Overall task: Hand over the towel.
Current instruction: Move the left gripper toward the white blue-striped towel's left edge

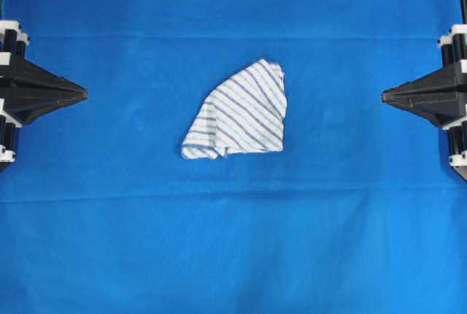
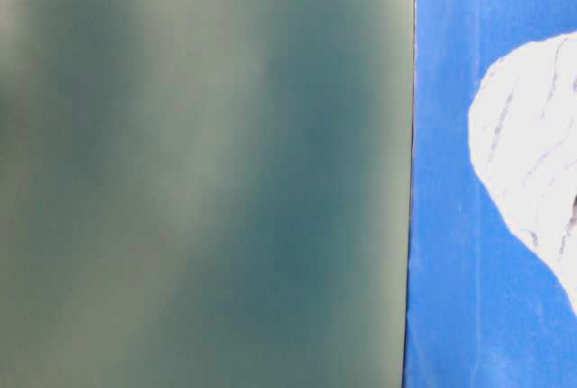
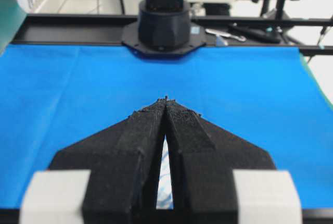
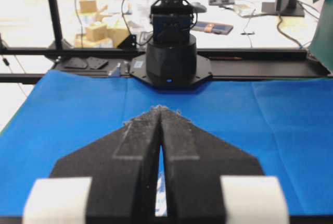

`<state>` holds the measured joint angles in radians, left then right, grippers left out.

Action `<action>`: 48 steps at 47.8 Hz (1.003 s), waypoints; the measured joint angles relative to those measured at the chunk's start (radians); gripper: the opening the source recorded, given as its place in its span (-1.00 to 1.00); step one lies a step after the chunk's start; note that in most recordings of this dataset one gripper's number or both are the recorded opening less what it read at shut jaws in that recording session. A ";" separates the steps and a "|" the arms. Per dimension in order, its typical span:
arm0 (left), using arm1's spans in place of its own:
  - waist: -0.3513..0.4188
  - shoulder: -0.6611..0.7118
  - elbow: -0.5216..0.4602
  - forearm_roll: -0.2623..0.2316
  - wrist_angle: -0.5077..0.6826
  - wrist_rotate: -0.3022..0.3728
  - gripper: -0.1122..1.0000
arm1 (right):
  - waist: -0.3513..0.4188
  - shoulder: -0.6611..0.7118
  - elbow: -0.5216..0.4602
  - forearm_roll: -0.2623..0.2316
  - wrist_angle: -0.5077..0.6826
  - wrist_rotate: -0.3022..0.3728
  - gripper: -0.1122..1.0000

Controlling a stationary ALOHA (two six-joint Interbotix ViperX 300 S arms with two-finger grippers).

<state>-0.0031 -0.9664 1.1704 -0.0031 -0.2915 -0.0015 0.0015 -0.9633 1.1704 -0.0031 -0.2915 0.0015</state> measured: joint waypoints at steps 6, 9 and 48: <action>0.005 0.038 -0.003 -0.008 -0.008 0.012 -0.80 | 0.000 0.009 -0.002 0.000 0.020 -0.002 -0.80; 0.005 0.078 -0.015 -0.009 -0.025 0.015 -0.80 | -0.002 0.017 -0.005 0.000 0.040 -0.002 -0.80; 0.032 0.841 -0.407 -0.014 0.143 -0.003 0.89 | -0.002 0.063 -0.018 0.000 0.072 0.003 -0.80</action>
<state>0.0291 -0.1258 0.7639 -0.0169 -0.1488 -0.0046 0.0000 -0.9004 1.1520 -0.0031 -0.2194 0.0046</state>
